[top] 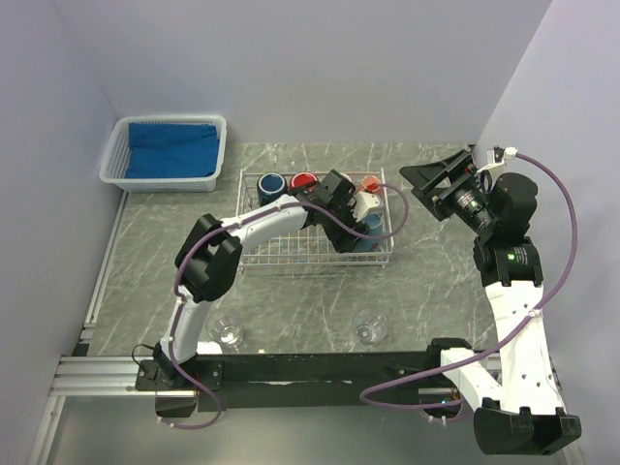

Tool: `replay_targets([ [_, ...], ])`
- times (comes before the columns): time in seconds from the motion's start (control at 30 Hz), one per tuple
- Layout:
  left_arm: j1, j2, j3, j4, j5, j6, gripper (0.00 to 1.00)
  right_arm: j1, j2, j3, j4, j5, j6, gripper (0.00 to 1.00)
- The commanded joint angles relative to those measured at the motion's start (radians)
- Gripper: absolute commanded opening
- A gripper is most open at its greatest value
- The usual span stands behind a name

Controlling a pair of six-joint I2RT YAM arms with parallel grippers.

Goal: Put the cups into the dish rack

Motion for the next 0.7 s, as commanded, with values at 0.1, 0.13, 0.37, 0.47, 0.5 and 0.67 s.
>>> replay_targets([
  [0.1, 0.013, -0.036, 0.058, -0.036, 0.019, -0.02, 0.98, -0.008, 0.004, 0.026, 0.039, -0.015, 0.0, 0.91],
  [0.13, 0.02, -0.038, 0.07, -0.047, 0.024, -0.02, 0.98, -0.008, 0.004, 0.031, 0.034, -0.01, -0.007, 0.91],
  [0.37, 0.047, -0.143, 0.126, -0.171, 0.024, 0.056, 0.99, -0.01, 0.003, 0.096, -0.165, 0.043, -0.126, 0.92],
  [0.47, 0.062, -0.232, 0.126, -0.203, 0.05, 0.072, 1.0, -0.007, 0.006, 0.13, -0.333, 0.077, -0.24, 0.92],
  [0.5, 0.071, -0.248, 0.135, -0.243, 0.083, 0.069, 0.99, -0.001, 0.004, 0.135, -0.378, 0.086, -0.27, 0.93],
  [0.67, 0.22, -0.384, 0.15, -0.304, 0.195, 0.006, 0.99, 0.102, 0.015, 0.121, -0.653, 0.195, -0.402, 0.93],
])
